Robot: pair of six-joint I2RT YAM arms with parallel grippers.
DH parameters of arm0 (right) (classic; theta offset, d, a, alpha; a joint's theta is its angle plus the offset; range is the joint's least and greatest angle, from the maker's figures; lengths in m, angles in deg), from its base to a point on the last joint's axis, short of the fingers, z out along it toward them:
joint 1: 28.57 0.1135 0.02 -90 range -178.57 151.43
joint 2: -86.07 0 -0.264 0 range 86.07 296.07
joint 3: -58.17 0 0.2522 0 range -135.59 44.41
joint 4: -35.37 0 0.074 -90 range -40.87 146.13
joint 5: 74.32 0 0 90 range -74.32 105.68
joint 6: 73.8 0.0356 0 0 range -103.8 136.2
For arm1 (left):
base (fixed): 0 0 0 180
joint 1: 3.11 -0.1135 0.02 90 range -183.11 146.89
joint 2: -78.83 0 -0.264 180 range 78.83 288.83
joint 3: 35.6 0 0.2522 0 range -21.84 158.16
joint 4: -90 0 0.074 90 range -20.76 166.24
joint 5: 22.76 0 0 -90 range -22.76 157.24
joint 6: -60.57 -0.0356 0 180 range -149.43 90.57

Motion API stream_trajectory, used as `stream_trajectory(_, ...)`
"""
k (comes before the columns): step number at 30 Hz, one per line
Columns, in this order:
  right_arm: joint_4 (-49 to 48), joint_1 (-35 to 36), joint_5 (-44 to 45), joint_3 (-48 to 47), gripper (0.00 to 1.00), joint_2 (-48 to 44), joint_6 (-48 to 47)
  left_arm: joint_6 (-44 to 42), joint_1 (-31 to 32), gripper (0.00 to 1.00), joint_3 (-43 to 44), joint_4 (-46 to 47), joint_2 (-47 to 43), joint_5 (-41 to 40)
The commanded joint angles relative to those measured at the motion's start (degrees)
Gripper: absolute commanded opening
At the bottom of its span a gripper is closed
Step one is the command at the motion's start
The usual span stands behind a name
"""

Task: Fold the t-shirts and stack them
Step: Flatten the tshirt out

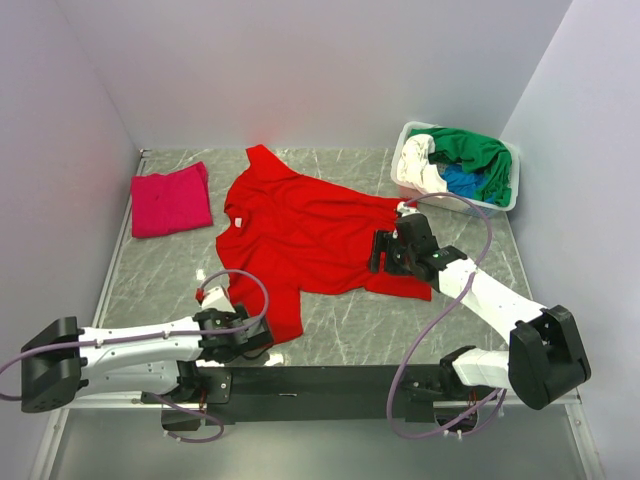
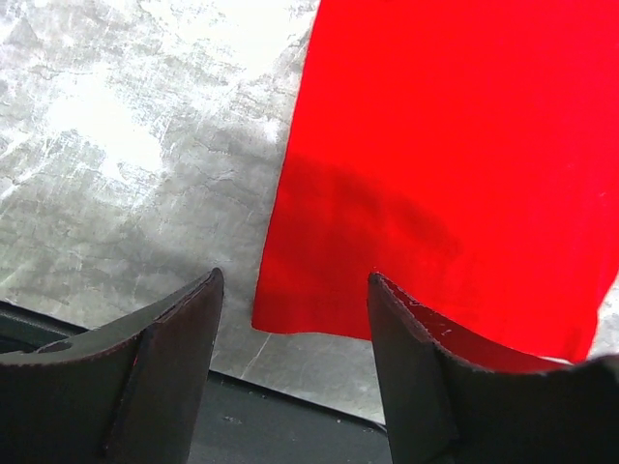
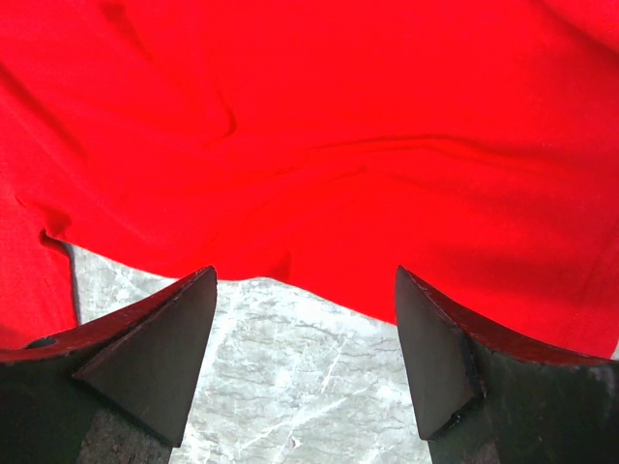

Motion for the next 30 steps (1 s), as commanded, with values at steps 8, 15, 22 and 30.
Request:
stream_trajectory(8, -1.6, -0.5, -0.5, 0.1, 0.8, -1.7, -0.6, -5.1, 0.3, 0.67, 1.9, 3.5, 8.7, 5.2)
stream_trajectory(15, -1.7, -0.5, -0.8, 0.2, 0.8, -1.9, -0.6, -8.2, 0.2, 0.6, 3.0, 4.6, 11.3, 7.2)
stream_trajectory(22, -1.5, -0.6, -0.6, 0.3, 0.8, -2.6, -0.6, -8.9, 0.2, 0.36, 2.9, 4.6, 11.3, 8.1)
stream_trajectory(30, -0.7, -0.6, 0.8, 0.2, 0.8, -2.1, -0.1, -8.6, 0.2, 0.0, 3.1, 2.8, 8.6, 7.2)
